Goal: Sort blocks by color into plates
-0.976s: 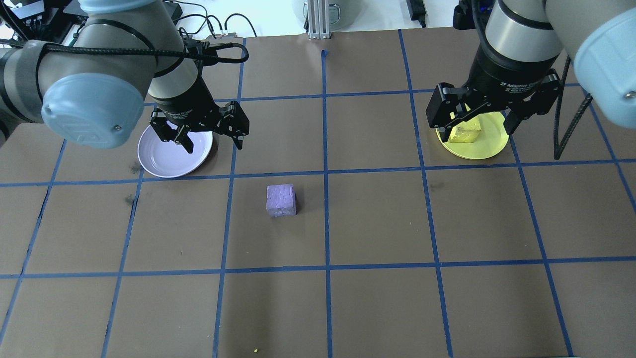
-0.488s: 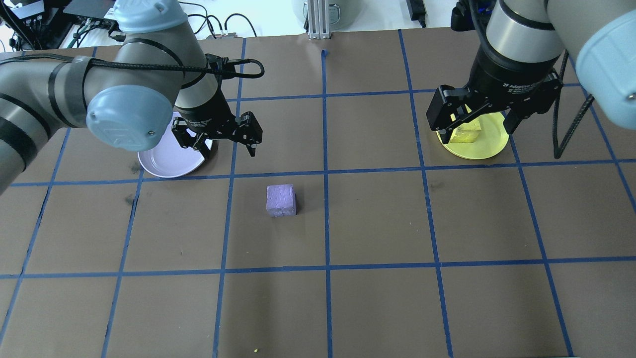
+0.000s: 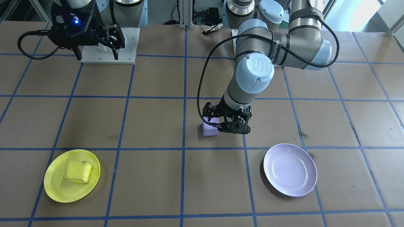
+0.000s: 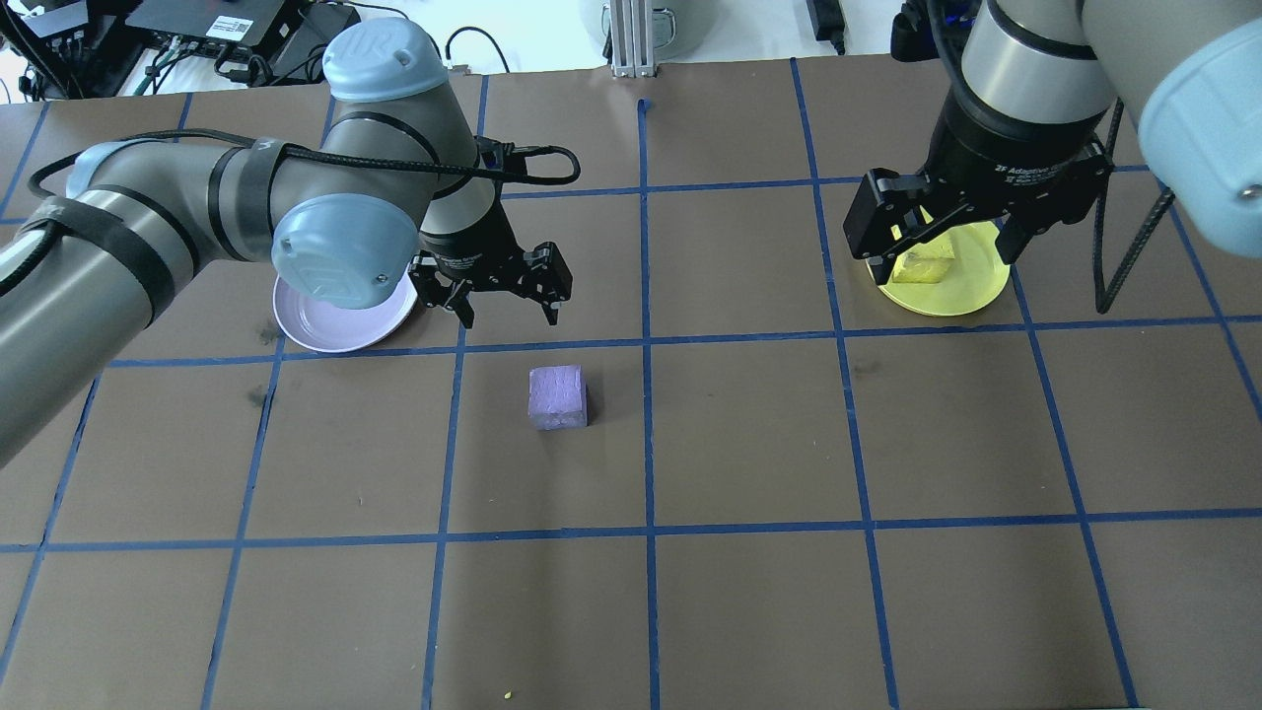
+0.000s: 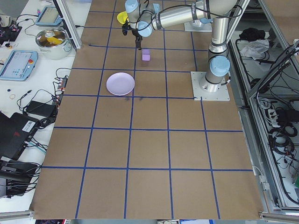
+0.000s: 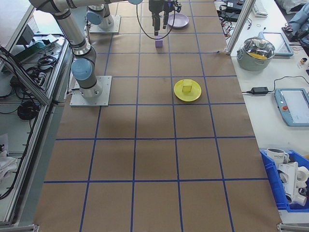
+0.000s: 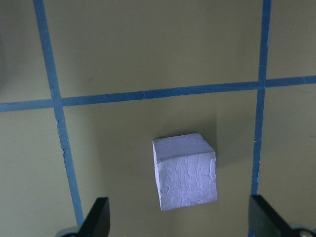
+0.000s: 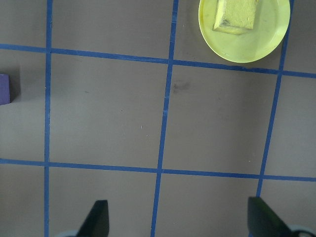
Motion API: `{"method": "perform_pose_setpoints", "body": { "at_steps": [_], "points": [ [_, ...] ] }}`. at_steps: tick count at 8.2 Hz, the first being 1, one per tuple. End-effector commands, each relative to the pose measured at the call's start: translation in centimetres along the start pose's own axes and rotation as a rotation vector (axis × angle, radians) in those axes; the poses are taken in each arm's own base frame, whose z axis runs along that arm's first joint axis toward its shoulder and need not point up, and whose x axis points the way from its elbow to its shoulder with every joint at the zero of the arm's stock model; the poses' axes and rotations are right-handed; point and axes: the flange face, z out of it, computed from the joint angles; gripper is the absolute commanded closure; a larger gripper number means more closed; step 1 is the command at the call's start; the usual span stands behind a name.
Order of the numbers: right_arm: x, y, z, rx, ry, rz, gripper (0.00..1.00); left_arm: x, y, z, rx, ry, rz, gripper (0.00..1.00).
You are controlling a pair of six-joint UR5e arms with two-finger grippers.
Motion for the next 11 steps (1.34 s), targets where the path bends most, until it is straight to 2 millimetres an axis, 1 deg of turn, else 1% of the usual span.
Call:
{"method": "perform_pose_setpoints", "body": {
  "at_steps": [1, 2, 3, 4, 5, 6, 7, 9, 10, 11],
  "points": [
    [0.0, 0.0, -0.2, 0.006, 0.000, 0.000, 0.00, 0.6, -0.7, 3.7, -0.063, -0.002, 0.006, 0.00],
    [0.0, 0.1, -0.2, 0.003, 0.000, -0.002, 0.00, 1.4, -0.4, 4.3, -0.076, -0.006, 0.019, 0.00],
    [0.1, 0.1, 0.0, -0.007, 0.005, -0.001, 0.00, 2.8, 0.1, 5.8, -0.102, -0.014, 0.038, 0.00],
    [0.0, 0.2, 0.0, -0.010, 0.009, -0.003, 0.00, 3.4, 0.2, 6.9, -0.121, -0.021, 0.048, 0.00],
    [0.1, 0.3, 0.2, -0.020, 0.004, -0.004, 0.00, 3.5, 0.0, 8.0, -0.141, -0.027, 0.050, 0.00],
    [0.1, 0.4, 0.7, -0.058, 0.008, -0.005, 0.00, 3.3, -0.2, 8.4, -0.144, -0.037, 0.053, 0.00],
    [-0.1, 0.5, 0.6, -0.052, 0.000, -0.006, 0.00, 3.2, -0.4, 7.6, -0.129, -0.041, 0.063, 0.00],
    [-0.1, 0.3, 0.4, -0.035, -0.001, -0.003, 0.00, 3.1, -0.5, 9.3, -0.159, -0.040, 0.057, 0.00],
    [-0.1, 0.4, 0.3, -0.031, 0.001, -0.003, 0.00, 3.1, -0.9, 9.8, -0.159, -0.042, 0.057, 0.00],
    [0.0, 0.0, 0.0, 0.004, 0.002, 0.002, 0.00, 3.1, -1.0, 10.1, -0.163, -0.042, 0.056, 0.00]
  ]
}}
